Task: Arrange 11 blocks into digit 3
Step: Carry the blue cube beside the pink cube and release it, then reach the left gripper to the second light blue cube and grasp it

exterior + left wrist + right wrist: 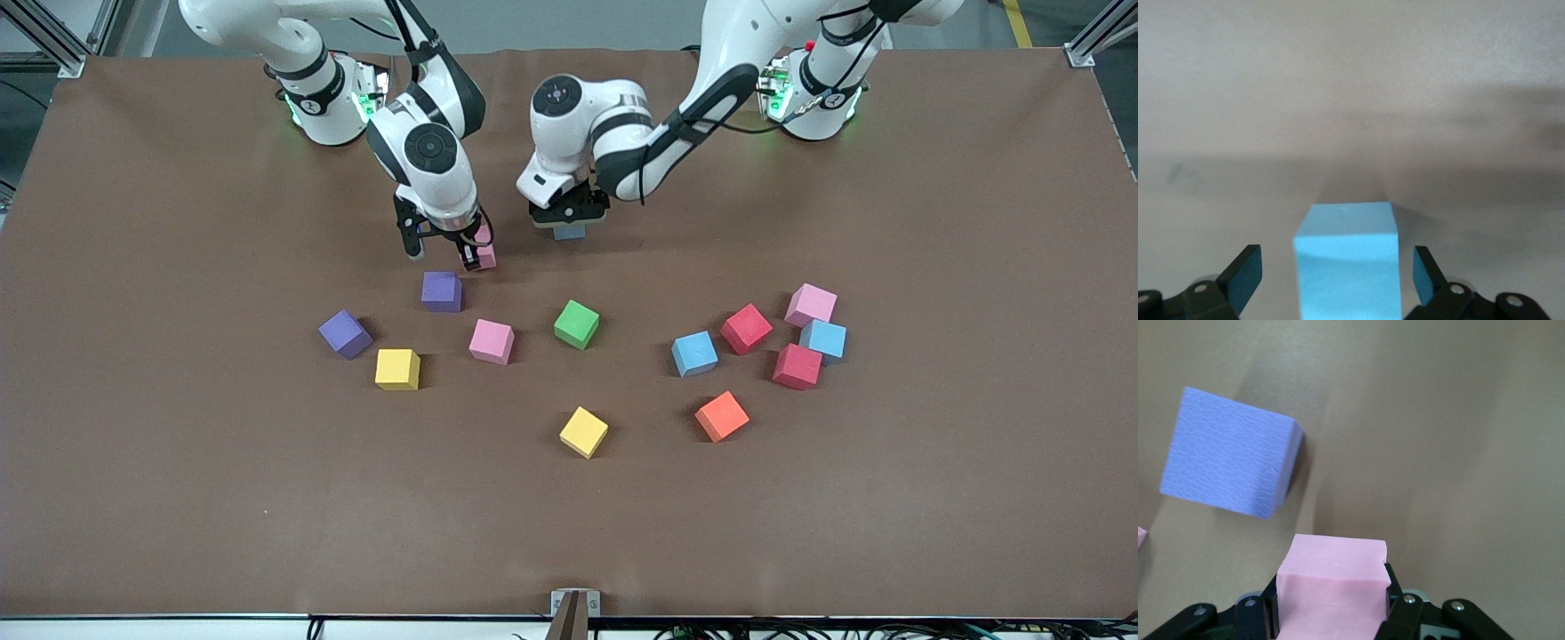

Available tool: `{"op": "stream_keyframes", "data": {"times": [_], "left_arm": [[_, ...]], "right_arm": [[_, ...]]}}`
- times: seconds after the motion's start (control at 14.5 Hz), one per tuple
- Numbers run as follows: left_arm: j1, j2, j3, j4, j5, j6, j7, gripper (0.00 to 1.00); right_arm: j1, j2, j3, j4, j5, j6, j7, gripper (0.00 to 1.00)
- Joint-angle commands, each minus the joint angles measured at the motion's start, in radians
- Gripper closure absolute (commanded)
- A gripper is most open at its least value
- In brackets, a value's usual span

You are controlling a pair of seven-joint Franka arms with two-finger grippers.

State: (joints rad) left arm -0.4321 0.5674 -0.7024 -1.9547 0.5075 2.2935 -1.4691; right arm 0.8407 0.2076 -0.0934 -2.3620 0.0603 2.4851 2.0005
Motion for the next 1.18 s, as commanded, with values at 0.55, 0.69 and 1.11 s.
{"op": "stream_keyframes", "data": {"times": [0.55,0.69,1.11], "left_arm": [[0.688,-0.103,-0.38,-0.012,0.0,-0.16,0.173,0.0],[0.788,-0.103,-0.381,0.006,0.0,-0.16,0.174,0.0],[0.842,0.015,-0.326,0.166,0.016,-0.16,0.237,0.01]], "right_arm": [[0.127,-0.017,0.007,-0.034,0.007,0.081,0.191,1.0],[0.133,-0.01,0.009,-0.029,0.007,0.081,0.195,1.0],[0.162,0.052,0.012,0.0,0.009,0.086,0.198,1.0]]}}
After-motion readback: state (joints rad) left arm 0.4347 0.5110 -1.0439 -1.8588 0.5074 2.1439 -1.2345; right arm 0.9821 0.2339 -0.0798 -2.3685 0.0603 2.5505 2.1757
